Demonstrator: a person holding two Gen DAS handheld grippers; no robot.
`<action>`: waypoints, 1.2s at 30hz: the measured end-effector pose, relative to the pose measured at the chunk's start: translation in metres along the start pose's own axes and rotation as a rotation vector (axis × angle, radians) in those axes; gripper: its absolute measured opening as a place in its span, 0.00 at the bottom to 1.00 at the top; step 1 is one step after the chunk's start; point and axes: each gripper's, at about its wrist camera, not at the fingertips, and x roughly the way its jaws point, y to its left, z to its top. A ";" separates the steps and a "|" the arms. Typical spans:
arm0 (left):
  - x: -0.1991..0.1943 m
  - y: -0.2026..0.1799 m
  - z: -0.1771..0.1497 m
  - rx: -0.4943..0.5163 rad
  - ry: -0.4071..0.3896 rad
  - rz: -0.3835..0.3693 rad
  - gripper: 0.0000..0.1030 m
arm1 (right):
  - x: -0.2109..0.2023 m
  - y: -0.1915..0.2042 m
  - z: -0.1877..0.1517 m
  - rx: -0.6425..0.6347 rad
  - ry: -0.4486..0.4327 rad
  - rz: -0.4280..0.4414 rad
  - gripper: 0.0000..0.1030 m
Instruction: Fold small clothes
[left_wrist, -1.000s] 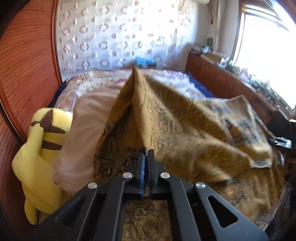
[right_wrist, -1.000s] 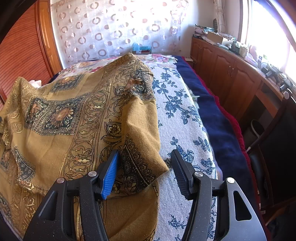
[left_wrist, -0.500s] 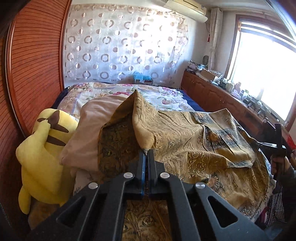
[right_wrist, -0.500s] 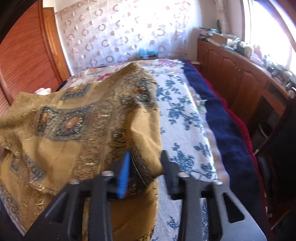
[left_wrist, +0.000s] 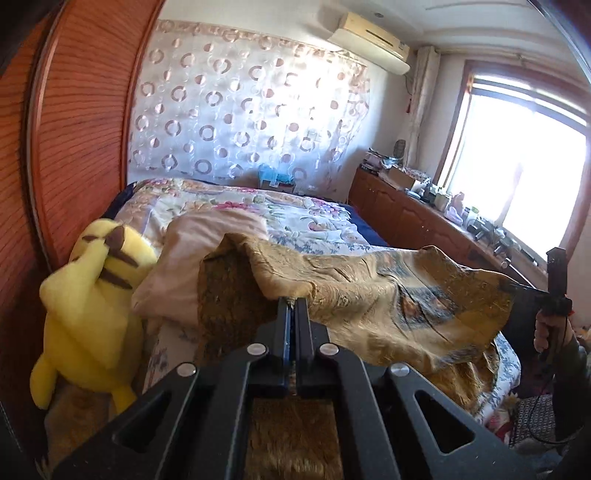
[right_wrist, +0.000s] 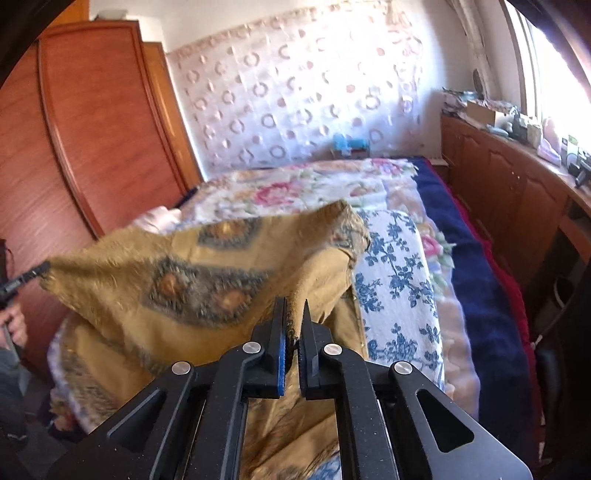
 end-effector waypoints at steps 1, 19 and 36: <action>-0.003 0.003 -0.007 -0.007 0.009 0.006 0.00 | -0.007 0.002 -0.003 -0.003 -0.003 0.005 0.02; 0.037 0.025 -0.067 -0.029 0.200 0.129 0.03 | 0.010 -0.027 -0.080 0.062 0.157 -0.119 0.02; -0.004 -0.010 -0.065 0.070 0.144 0.120 0.31 | -0.017 0.006 -0.065 0.000 0.048 -0.179 0.40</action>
